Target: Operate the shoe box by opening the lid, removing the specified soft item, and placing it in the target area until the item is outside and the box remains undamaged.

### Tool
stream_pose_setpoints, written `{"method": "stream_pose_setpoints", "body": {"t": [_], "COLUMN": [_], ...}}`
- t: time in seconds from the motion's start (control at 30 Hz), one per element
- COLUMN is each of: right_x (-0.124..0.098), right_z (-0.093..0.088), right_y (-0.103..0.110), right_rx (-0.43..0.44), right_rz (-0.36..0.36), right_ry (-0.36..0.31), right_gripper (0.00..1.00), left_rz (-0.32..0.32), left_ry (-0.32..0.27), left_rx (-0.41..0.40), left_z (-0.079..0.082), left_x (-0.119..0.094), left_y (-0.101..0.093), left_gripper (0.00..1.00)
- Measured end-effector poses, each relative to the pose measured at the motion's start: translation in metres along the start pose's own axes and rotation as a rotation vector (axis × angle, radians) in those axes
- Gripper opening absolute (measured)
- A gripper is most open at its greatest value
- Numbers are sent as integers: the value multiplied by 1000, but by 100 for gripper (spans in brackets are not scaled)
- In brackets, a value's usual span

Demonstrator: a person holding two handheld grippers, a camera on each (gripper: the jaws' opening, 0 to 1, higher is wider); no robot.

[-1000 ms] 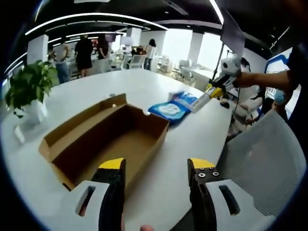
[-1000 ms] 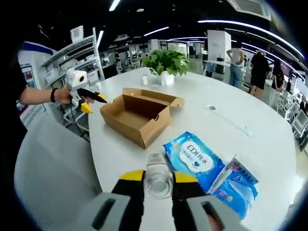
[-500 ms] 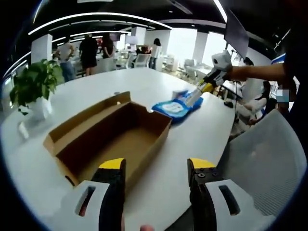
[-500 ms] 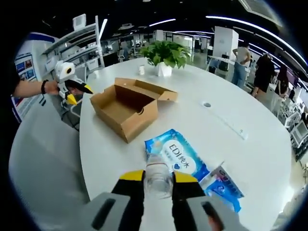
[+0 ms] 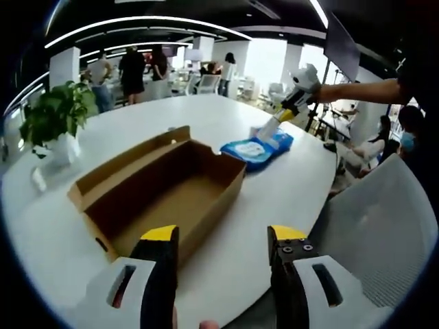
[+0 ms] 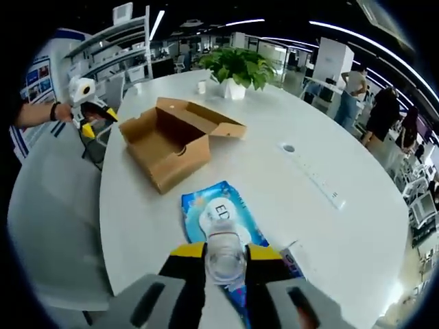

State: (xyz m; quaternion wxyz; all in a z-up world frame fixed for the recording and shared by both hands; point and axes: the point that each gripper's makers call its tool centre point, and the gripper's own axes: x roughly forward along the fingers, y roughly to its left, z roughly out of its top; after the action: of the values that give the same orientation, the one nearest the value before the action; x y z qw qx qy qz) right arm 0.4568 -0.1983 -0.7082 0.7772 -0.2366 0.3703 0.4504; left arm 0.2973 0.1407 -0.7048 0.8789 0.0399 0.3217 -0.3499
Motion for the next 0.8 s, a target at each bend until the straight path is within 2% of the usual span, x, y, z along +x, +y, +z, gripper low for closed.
{"method": "stream_pose_setpoints", "body": {"t": [0.4, 0.8], "right_x": [10, 28], "right_z": [4, 5], "right_y": [-36, -52], "right_rx": [-56, -136], "right_rz": [-1, -3], "right_ry": [47, 104], "right_gripper": [17, 17], "left_rz": [36, 68], "left_ry": [2, -8], "left_rx": [-22, -39], "left_z": [-5, -4], "left_x": [-7, -8], "left_y": [-1, -3], "left_gripper": [53, 53]}}
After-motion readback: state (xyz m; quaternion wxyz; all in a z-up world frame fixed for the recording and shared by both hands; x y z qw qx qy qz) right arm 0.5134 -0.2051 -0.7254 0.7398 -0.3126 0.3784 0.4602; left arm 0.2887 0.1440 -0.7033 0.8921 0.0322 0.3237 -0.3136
